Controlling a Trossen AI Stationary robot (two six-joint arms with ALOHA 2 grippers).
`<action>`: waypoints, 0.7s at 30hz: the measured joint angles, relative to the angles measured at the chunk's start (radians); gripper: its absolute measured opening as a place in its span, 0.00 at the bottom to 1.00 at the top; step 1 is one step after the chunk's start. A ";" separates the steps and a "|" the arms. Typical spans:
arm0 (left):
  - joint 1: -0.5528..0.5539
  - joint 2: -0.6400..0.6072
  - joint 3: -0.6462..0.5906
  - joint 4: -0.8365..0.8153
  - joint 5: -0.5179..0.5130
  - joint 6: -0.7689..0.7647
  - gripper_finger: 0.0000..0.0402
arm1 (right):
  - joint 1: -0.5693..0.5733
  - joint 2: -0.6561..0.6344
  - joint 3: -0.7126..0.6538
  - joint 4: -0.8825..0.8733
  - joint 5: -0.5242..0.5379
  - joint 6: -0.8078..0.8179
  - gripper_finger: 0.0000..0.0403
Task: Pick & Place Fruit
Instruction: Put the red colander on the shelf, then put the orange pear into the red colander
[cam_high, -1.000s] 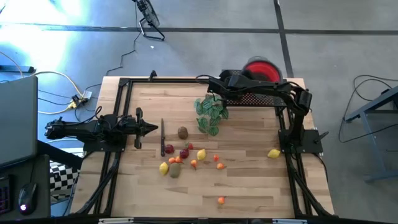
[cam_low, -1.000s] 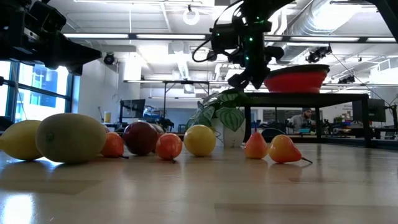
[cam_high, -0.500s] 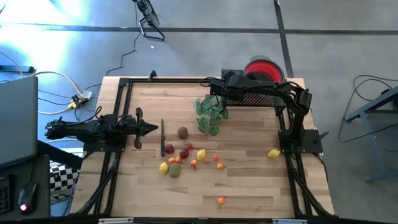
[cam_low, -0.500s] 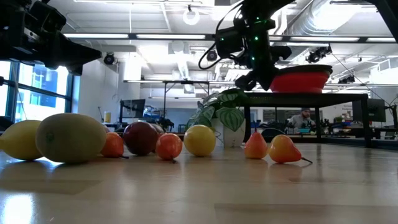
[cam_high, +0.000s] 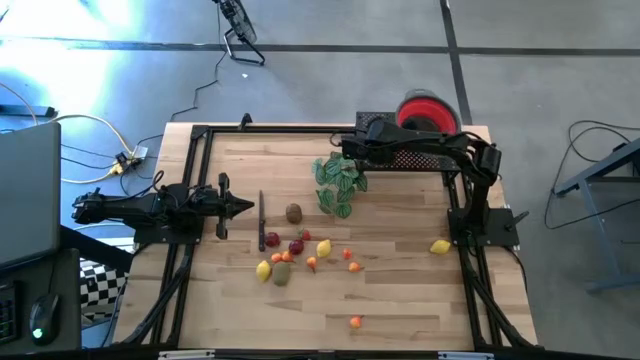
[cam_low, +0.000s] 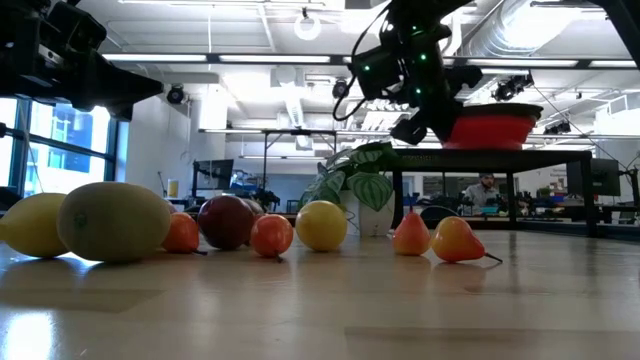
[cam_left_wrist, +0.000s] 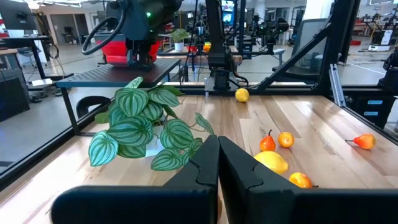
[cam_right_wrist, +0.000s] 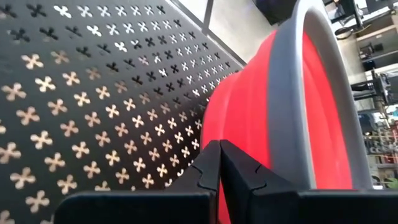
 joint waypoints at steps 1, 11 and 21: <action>0.000 0.000 0.000 0.000 0.000 0.000 0.00 | 0.004 0.000 0.000 0.002 -0.002 -0.003 0.01; 0.000 0.000 0.000 0.000 0.000 0.000 0.00 | 0.055 0.000 0.000 0.074 -0.053 -0.110 0.01; 0.000 0.000 0.000 0.000 0.000 0.000 0.00 | 0.144 0.000 0.000 0.544 -0.256 -0.425 0.01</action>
